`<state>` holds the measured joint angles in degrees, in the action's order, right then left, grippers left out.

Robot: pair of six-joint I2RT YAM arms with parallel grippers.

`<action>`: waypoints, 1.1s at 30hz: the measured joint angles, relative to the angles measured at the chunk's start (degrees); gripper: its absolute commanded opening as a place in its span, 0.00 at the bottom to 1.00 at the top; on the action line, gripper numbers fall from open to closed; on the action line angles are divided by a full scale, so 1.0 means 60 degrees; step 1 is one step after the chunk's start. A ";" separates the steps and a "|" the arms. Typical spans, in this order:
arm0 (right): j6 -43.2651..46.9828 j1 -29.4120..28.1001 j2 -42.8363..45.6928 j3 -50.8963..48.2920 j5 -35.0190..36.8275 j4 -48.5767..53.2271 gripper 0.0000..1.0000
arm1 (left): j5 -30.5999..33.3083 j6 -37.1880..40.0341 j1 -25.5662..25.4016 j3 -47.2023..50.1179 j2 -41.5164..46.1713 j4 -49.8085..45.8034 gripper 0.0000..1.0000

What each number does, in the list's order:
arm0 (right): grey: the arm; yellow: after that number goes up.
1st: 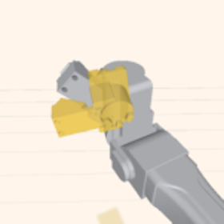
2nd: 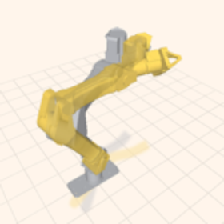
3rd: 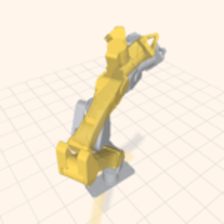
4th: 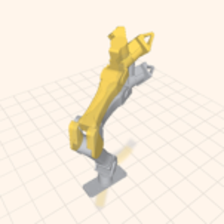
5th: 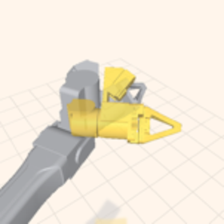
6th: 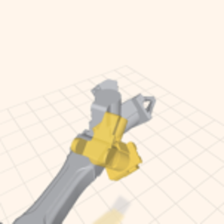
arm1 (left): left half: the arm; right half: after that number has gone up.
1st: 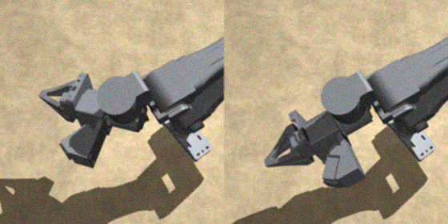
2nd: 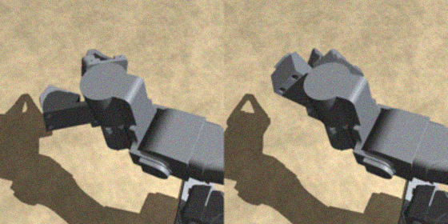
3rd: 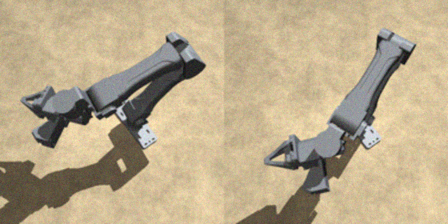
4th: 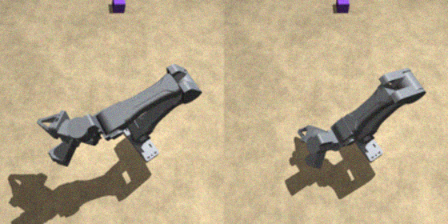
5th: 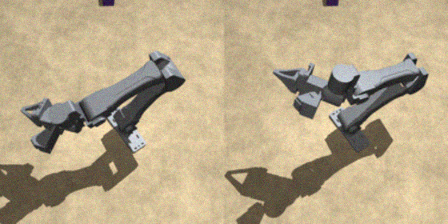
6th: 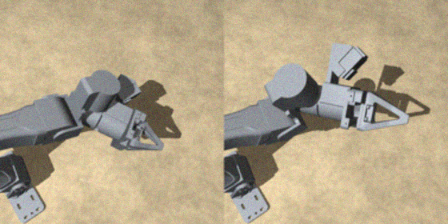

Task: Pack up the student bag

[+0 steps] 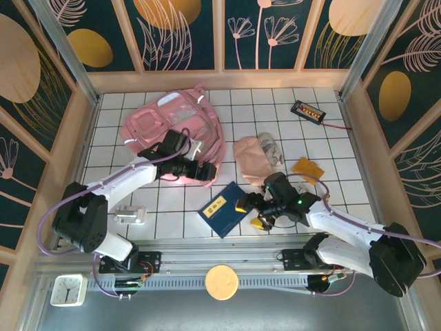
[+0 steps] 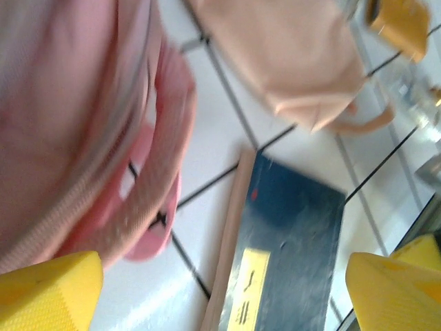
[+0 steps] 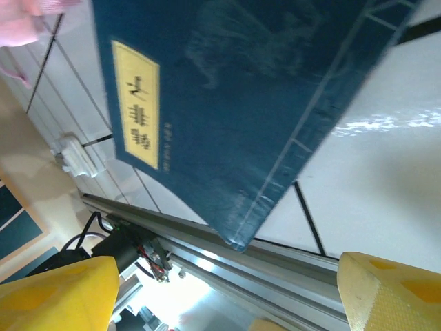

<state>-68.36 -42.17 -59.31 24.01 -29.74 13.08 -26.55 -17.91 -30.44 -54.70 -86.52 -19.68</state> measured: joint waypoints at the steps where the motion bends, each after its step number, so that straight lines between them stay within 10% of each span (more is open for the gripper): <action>1: -0.0069 0.0000 -0.0055 -0.0120 -0.0018 -0.0149 0.81 | -0.0011 0.0044 -0.0058 0.0204 -0.0080 -0.0051 0.88; 18: -0.0117 0.0488 -0.2619 0.0138 -0.0838 -0.1588 0.69 | -0.0761 0.1064 -0.0831 0.0528 -0.1814 -0.0113 0.69; 27: 0.0164 0.0878 -0.3504 0.0769 -0.1504 -0.0918 0.64 | -0.1089 0.1235 -0.0896 0.0484 -0.2361 0.0062 0.23; 33: 0.0342 0.0962 -0.3752 0.0929 -0.1734 -0.0772 0.64 | -0.1614 0.1191 -0.0994 0.0459 -0.2575 0.0219 0.22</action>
<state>-66.30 -36.40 -81.82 29.58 -40.14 8.45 -36.23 -10.76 -36.40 -51.94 -101.97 -18.37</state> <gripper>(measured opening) 0.641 0.223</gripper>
